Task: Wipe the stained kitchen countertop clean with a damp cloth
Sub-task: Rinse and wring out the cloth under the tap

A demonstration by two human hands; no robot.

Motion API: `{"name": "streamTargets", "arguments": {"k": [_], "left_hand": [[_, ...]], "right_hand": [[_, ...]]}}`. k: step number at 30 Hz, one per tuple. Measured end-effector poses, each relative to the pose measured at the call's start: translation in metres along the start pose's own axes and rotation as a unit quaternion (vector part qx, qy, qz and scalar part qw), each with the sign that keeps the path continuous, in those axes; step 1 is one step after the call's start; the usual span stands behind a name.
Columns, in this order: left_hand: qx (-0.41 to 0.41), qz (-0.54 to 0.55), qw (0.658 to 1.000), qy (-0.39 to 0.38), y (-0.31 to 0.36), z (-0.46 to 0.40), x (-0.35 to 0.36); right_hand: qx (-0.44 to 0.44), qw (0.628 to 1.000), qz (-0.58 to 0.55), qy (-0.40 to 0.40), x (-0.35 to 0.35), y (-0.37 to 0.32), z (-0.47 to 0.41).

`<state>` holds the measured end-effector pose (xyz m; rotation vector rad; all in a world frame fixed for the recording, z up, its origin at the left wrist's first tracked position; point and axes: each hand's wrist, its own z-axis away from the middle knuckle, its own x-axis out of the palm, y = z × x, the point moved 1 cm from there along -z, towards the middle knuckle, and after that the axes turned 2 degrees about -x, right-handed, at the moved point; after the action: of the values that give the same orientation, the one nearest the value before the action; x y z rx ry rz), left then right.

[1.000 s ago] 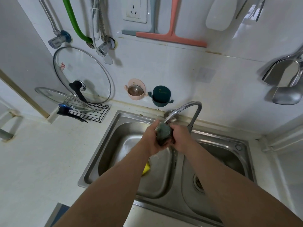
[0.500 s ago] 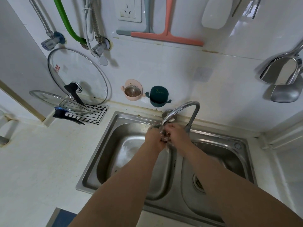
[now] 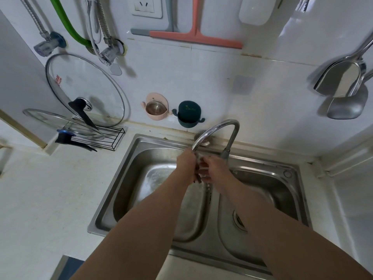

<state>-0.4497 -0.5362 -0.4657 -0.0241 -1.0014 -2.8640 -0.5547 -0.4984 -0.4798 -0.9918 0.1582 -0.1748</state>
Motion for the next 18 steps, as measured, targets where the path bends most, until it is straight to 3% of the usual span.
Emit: {"name": "streamTargets", "arguments": {"k": [6, 9, 13, 15, 18], "left_hand": [[0.009, 0.098, 0.986, -0.138, -0.002, 0.003, -0.016], [-0.004, 0.106, 0.979, -0.172, -0.005, -0.006, -0.028], [-0.029, 0.106, 0.967, -0.229, -0.013, -0.001, -0.039], [-0.028, 0.141, 0.964, -0.223, -0.015, -0.001, -0.038], [-0.038, 0.13, 0.98, -0.148, -0.015, -0.006, -0.031]], "right_hand": [[-0.019, 0.99, 0.117, -0.078, 0.02, -0.01, 0.005], [-0.035, 0.993, 0.09, -0.069, 0.028, -0.011, 0.003], [-0.081, 0.98, 0.177, -0.042, 0.025, -0.009, 0.0], [-0.095, 0.974, 0.2, -0.037, 0.017, -0.008, 0.001], [-0.087, 0.967, 0.239, 0.018, -0.001, -0.007, -0.001]]}}
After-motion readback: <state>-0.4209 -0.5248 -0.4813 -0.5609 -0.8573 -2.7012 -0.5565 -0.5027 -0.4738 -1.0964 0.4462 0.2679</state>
